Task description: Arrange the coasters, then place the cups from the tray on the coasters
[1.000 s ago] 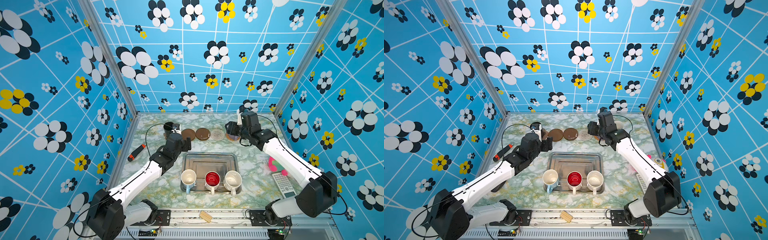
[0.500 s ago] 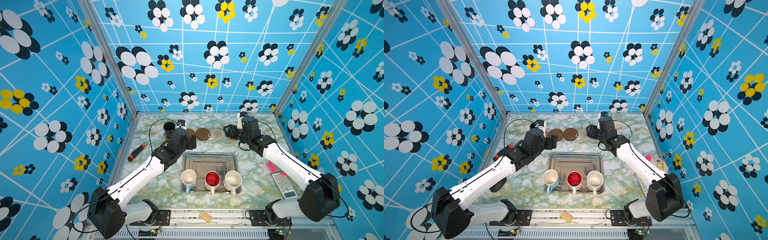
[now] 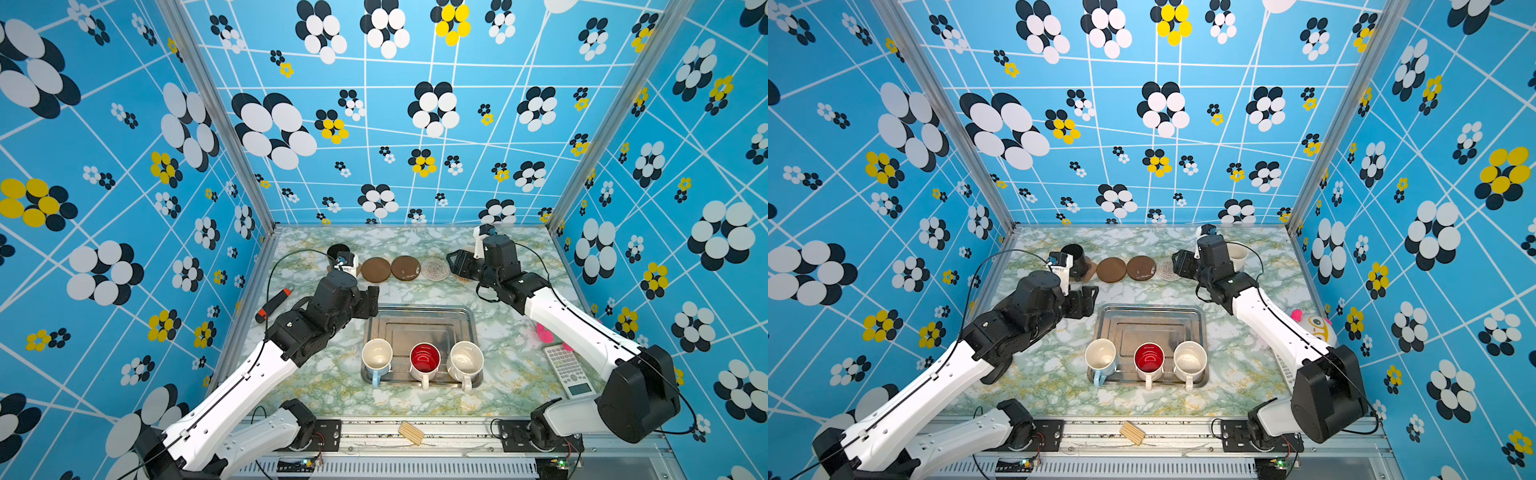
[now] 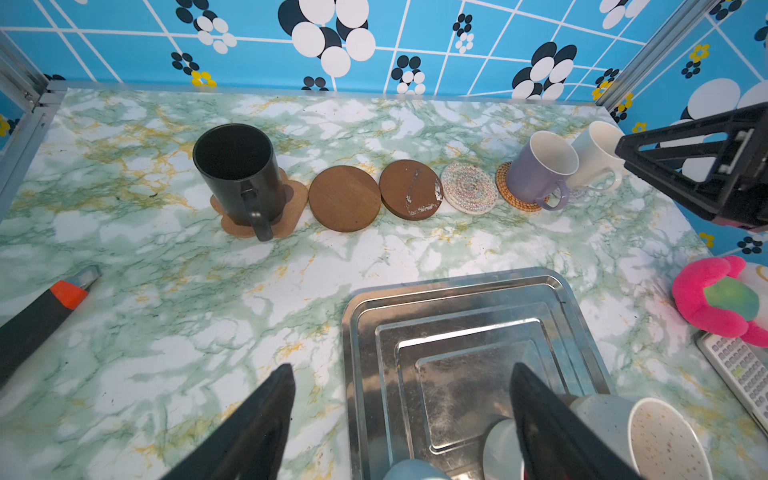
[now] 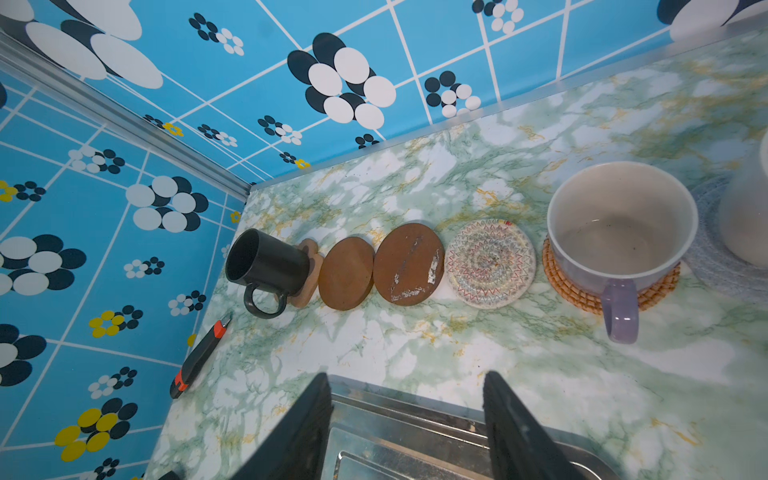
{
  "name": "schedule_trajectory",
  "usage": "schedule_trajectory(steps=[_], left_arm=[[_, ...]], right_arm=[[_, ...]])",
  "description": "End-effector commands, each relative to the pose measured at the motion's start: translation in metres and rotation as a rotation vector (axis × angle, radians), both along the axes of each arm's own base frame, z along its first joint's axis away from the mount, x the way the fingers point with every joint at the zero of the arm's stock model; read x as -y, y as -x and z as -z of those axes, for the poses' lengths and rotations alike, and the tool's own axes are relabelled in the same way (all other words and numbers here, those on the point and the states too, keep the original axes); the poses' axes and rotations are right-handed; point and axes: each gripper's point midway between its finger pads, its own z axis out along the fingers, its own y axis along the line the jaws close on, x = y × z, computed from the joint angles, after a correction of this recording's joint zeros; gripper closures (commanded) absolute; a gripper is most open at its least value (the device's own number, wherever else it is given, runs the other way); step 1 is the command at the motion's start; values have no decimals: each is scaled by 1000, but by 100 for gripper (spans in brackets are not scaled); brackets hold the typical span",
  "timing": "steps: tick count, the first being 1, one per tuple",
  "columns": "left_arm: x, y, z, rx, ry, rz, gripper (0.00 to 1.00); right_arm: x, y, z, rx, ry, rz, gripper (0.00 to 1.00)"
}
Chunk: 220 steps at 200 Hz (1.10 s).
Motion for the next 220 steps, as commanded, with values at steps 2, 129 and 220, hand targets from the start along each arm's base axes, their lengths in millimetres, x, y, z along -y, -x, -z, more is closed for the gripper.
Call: schedule_trajectory(steps=[2,129,220], left_arm=[[-2,20,-1,-67,12,29,18],[-22,108,65,-427,-71,69,25],[-8,152,119,-585,-96,114,28]], right_arm=[[-3,-2,10,-9,7,-5,40],[-17,-13,24,-41,-24,-36,39],[-23,-15,31,-61,-39,-51,39]])
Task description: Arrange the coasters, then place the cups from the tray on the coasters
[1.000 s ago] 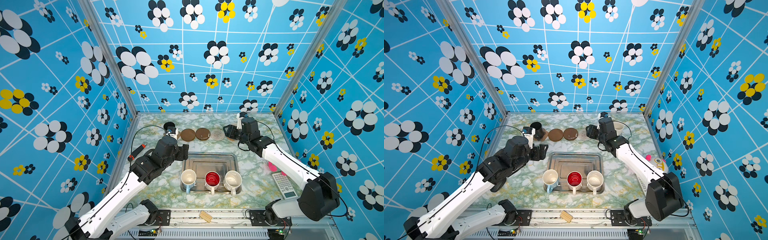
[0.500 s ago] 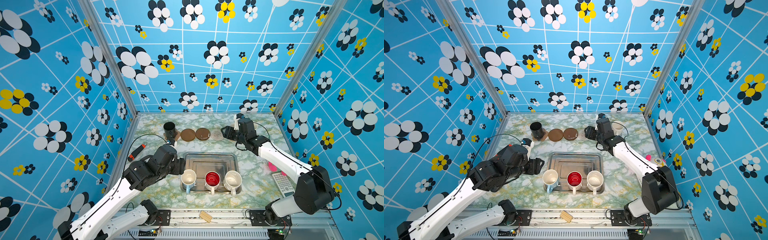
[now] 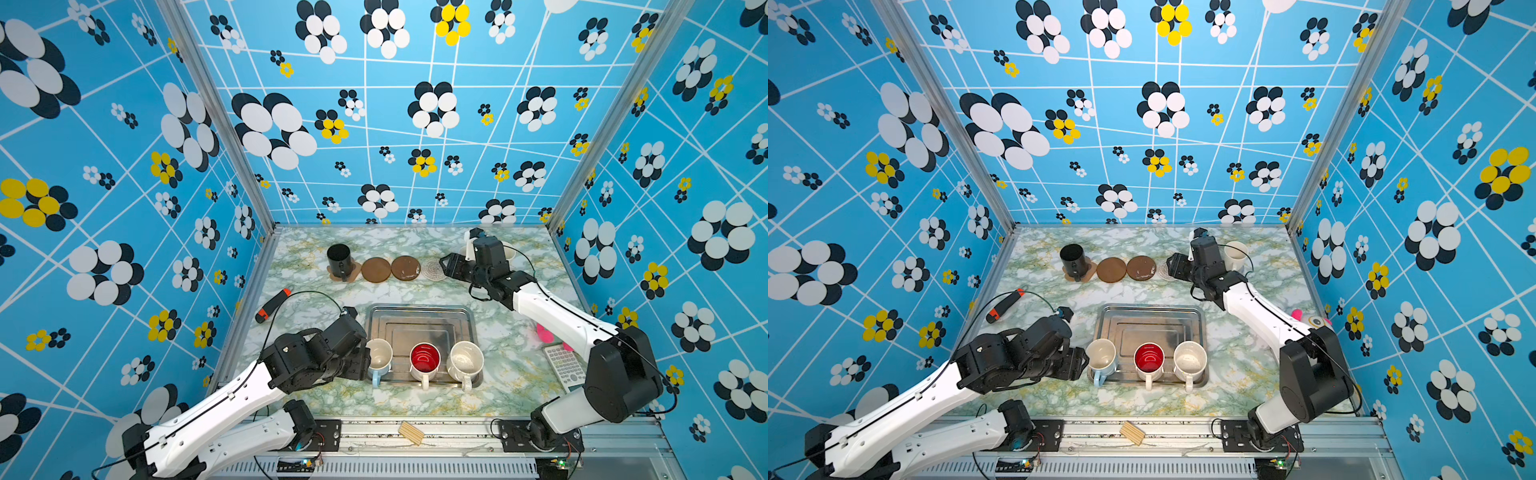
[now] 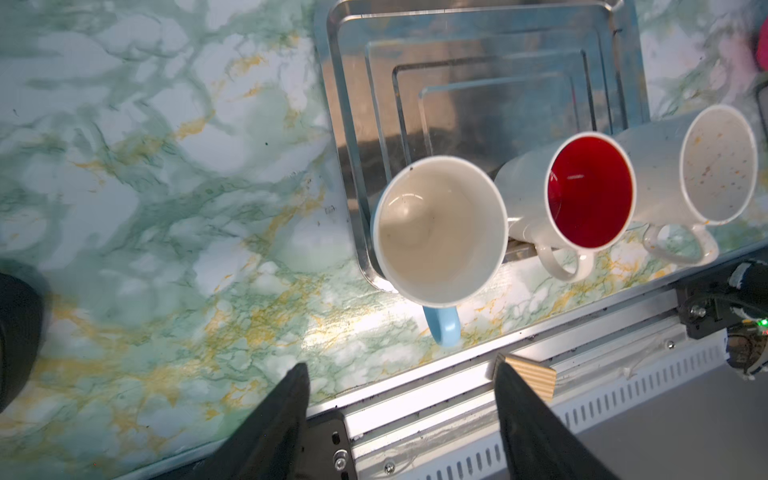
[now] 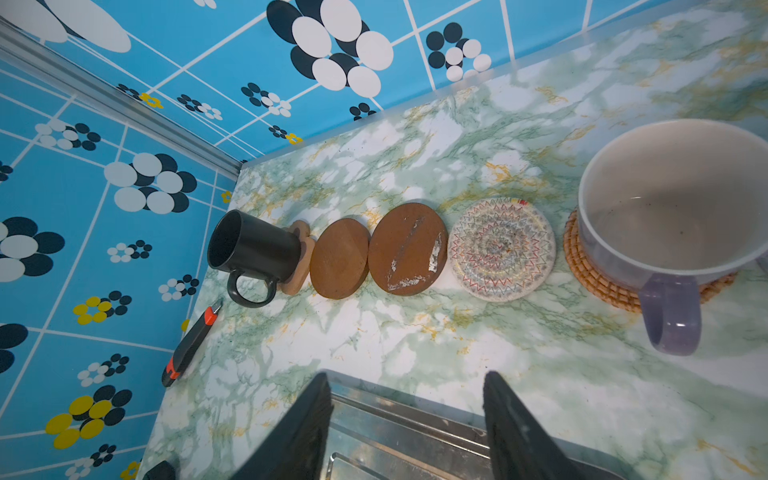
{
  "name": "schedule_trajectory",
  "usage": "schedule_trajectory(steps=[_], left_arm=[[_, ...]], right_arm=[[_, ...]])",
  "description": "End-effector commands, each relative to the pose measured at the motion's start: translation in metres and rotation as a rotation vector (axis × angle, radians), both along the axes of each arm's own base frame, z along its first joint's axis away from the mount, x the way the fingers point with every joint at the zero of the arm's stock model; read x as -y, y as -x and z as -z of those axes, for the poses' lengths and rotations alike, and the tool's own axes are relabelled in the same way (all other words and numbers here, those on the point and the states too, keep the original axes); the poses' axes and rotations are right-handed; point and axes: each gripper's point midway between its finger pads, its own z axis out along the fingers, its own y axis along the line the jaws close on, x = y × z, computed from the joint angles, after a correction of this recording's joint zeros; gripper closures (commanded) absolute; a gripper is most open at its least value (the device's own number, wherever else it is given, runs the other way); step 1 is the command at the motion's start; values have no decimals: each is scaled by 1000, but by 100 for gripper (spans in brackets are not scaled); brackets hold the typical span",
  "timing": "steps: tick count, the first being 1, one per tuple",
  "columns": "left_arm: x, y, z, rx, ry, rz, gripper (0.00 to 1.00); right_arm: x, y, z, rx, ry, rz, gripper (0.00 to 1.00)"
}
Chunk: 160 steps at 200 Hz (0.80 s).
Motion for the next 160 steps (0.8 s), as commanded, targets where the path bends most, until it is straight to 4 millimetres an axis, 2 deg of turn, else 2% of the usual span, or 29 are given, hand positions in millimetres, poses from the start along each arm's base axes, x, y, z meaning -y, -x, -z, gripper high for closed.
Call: schedule_trajectory(steps=[1,59,92,160], left_arm=[[3,12,15,-47,10,-20,28],[19,18,42,-52,8,-35,28],[35,21,56,-57,15,2,29],[43,12,75,-29,-58,-20,35]], right_arm=[[-7,-3,-5,5,-31,-12,39],[-8,-2,-4,1,-30,-14,39],[-9,-3,-4,-4,-37,-18,40],[-8,-2,-4,-4,-33,-16,39]])
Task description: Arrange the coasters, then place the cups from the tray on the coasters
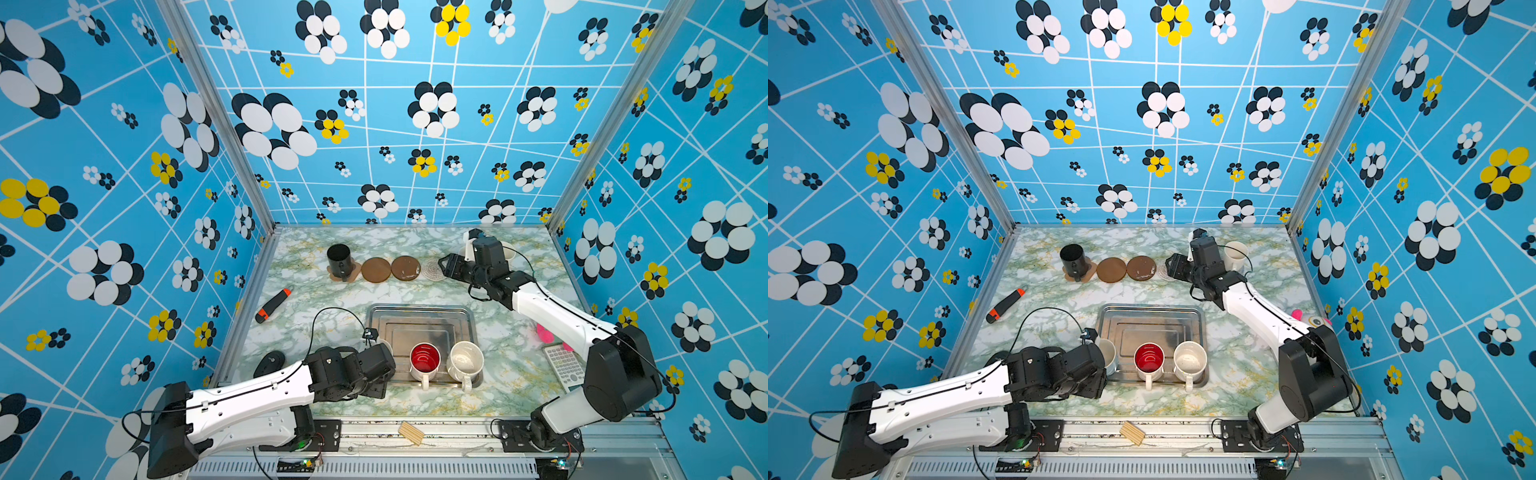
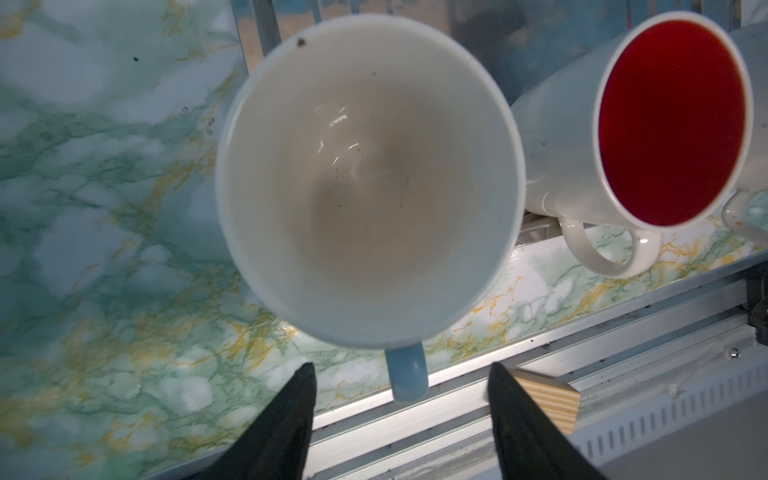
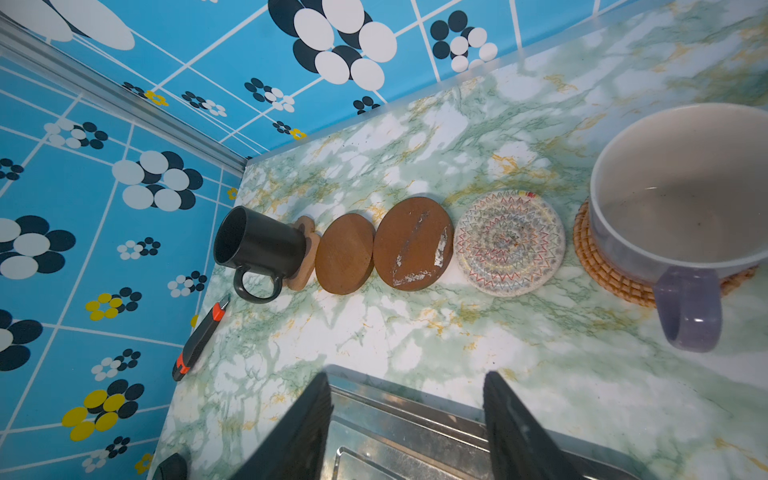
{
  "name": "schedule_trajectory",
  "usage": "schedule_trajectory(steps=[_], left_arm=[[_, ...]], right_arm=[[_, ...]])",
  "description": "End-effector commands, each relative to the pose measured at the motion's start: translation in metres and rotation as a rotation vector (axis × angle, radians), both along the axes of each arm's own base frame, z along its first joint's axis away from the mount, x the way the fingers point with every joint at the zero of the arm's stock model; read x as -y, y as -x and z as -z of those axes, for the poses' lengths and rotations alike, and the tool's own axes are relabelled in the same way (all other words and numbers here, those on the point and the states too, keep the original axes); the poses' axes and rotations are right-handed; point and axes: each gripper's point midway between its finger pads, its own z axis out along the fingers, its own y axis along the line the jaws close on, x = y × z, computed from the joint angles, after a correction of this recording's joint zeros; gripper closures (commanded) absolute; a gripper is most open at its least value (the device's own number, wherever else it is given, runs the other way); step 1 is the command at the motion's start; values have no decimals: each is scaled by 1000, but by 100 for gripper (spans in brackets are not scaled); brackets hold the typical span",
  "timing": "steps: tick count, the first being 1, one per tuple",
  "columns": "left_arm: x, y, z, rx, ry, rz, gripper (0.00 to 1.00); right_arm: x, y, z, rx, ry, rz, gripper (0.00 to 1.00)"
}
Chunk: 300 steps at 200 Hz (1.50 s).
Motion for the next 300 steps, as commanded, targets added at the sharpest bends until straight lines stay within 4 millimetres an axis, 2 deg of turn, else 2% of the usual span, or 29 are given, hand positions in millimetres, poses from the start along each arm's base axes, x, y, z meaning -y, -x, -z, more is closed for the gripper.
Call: schedule_trajectory(steps=[1,46,119,133,140,226,263,300], left_arm=[[1,-7,8,33,-20,-32,35],[-4,-10,20,33,-91,-48,41],[1,-12,33,41,-61,-75,54],[2,-13,34,47,-54,-77,56],[3,-14,34,51,-53,-76,61],[7,-16,36,56,-51,-78,84],[6,-18,32,69,-54,-83,100],[5,-20,28,78,-60,-87,100]], right_arm=[[-5,-3,-7,11,-17,-6,39],[-6,-4,-4,6,-15,-7,39],[-6,-4,-3,2,-15,-9,39],[-7,-4,-2,0,-15,-10,40],[-7,-4,-2,1,-16,-11,39],[-9,-4,-2,-4,-24,-19,39],[-9,-4,-2,-3,-24,-19,39],[-8,-3,-2,-4,-22,-19,39]])
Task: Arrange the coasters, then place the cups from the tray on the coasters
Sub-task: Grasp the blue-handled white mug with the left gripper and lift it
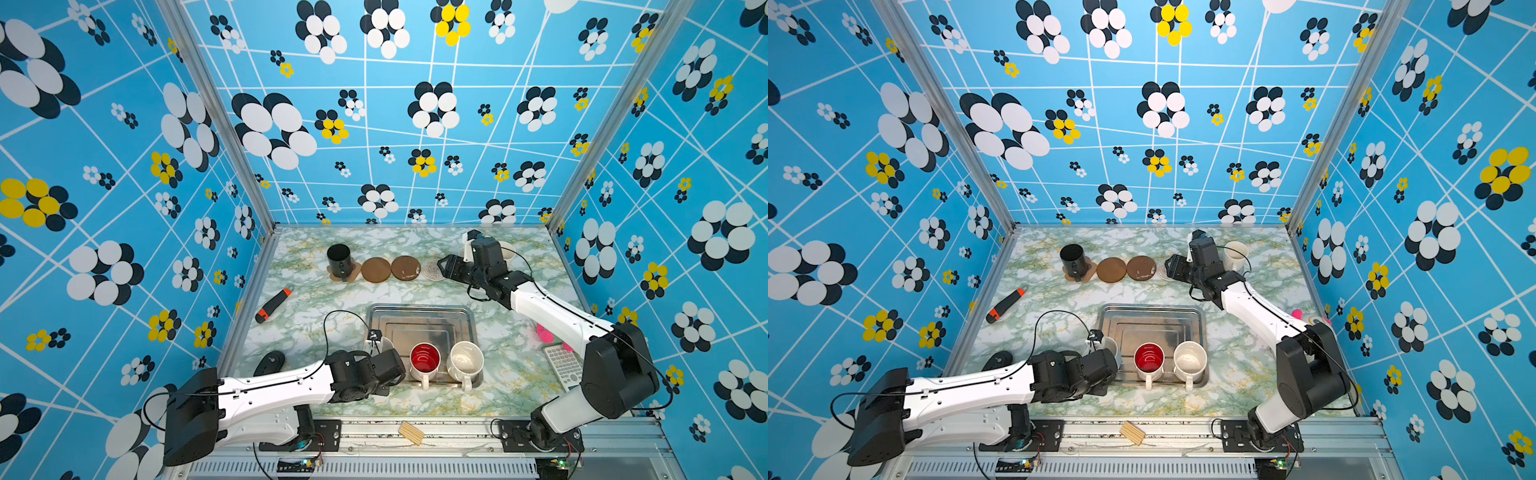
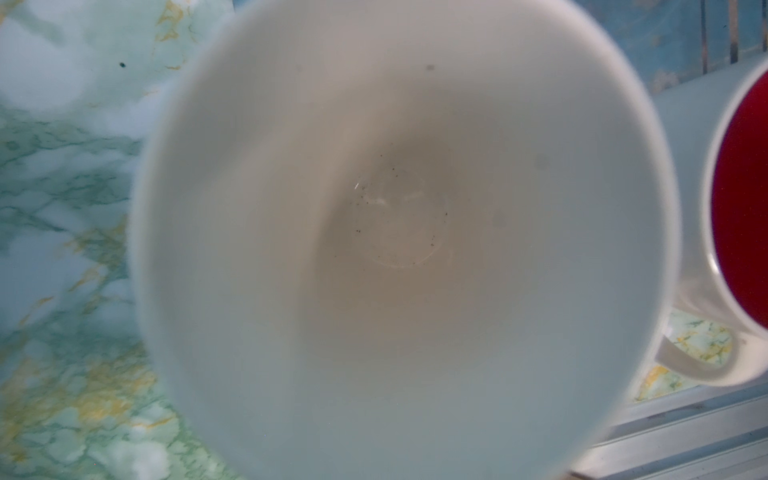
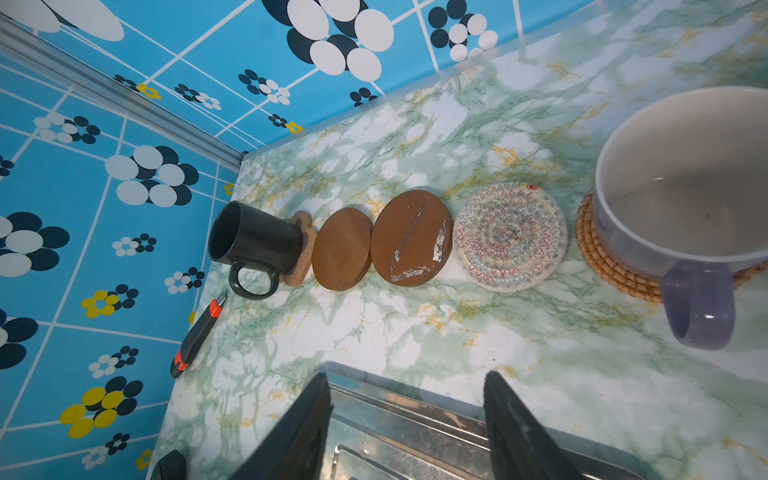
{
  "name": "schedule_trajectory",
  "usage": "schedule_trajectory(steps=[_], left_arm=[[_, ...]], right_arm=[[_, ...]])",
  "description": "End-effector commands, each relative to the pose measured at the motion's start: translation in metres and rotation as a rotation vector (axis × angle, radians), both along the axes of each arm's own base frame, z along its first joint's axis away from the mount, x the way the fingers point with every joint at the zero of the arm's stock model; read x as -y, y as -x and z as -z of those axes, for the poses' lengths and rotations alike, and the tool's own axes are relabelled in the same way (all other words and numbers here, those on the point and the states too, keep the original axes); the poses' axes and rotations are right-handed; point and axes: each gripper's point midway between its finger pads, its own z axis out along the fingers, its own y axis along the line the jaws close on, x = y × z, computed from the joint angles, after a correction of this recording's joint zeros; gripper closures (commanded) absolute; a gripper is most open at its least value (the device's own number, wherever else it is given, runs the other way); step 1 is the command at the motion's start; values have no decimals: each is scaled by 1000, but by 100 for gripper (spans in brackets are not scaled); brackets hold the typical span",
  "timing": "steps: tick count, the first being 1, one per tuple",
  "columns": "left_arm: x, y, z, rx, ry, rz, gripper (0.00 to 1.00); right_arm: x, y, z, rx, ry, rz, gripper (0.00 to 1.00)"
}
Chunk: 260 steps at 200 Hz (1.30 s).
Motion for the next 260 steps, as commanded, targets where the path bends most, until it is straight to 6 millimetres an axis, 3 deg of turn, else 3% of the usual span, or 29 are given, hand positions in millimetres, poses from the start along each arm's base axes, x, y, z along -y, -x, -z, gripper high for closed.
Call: schedule_trajectory(steps=[1,133,260], left_arm=[[-2,-4,-6,26,-14,-11,100],[-4,-20,-33,122,-61,-50,100],[-5,-55,-91,245,-97,-50,100]], right_arm=[[-6,-3,-9,15,-23,-14,39],[-5,2,-16,26,-26,-20,39],[-7,3,-36,14,-31,-30,39]])
